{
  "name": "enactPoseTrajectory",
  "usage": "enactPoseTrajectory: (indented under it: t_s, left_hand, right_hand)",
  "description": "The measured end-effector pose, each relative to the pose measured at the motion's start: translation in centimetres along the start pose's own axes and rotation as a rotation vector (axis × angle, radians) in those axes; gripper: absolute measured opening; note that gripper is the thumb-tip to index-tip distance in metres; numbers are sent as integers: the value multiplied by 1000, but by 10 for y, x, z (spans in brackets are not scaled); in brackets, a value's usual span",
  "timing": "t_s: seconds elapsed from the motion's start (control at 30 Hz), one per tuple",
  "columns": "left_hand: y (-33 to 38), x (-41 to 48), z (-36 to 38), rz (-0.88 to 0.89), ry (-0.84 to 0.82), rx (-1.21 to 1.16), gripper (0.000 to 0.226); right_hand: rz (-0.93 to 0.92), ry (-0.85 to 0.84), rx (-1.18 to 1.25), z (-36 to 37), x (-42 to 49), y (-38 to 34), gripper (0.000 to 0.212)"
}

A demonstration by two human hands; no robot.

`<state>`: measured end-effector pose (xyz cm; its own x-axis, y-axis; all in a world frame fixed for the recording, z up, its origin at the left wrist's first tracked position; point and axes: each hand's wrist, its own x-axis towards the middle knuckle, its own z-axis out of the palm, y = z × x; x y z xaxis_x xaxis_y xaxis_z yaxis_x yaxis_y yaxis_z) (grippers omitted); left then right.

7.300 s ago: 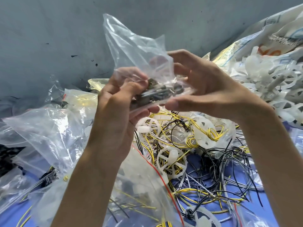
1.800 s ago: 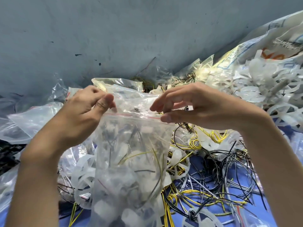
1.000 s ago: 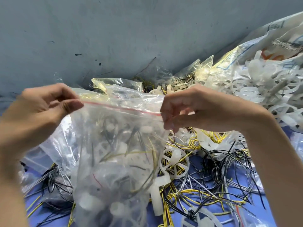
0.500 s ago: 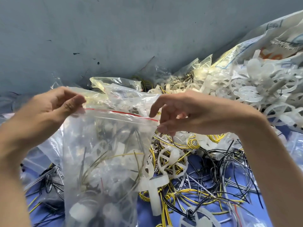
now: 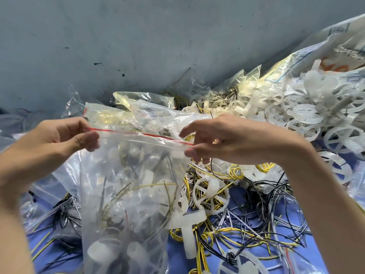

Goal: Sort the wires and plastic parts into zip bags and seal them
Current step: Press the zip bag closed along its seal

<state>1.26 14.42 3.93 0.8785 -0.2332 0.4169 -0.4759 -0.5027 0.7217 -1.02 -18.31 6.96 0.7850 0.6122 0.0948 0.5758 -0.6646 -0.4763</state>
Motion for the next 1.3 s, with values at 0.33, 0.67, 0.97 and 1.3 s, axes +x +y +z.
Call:
enactPoseTrajectory:
  t_s: [0.33, 0.67, 0.97, 1.3]
  left_hand:
    - [6, -7, -3, -32, -23, -64, 61]
    - [15, -6, 4, 10, 15, -54, 60]
    - [8, -6, 2, 13, 55, -30, 60]
    - [14, -12, 2, -18, -4, -30, 20]
  right_hand:
    - [-58, 37, 82, 6, 6, 2, 19]
    - [-99, 55, 161, 9, 8, 2, 23]
    - [-169, 47, 88, 8, 7, 2, 17]
    - [-242, 123, 93, 9, 6, -1, 24]
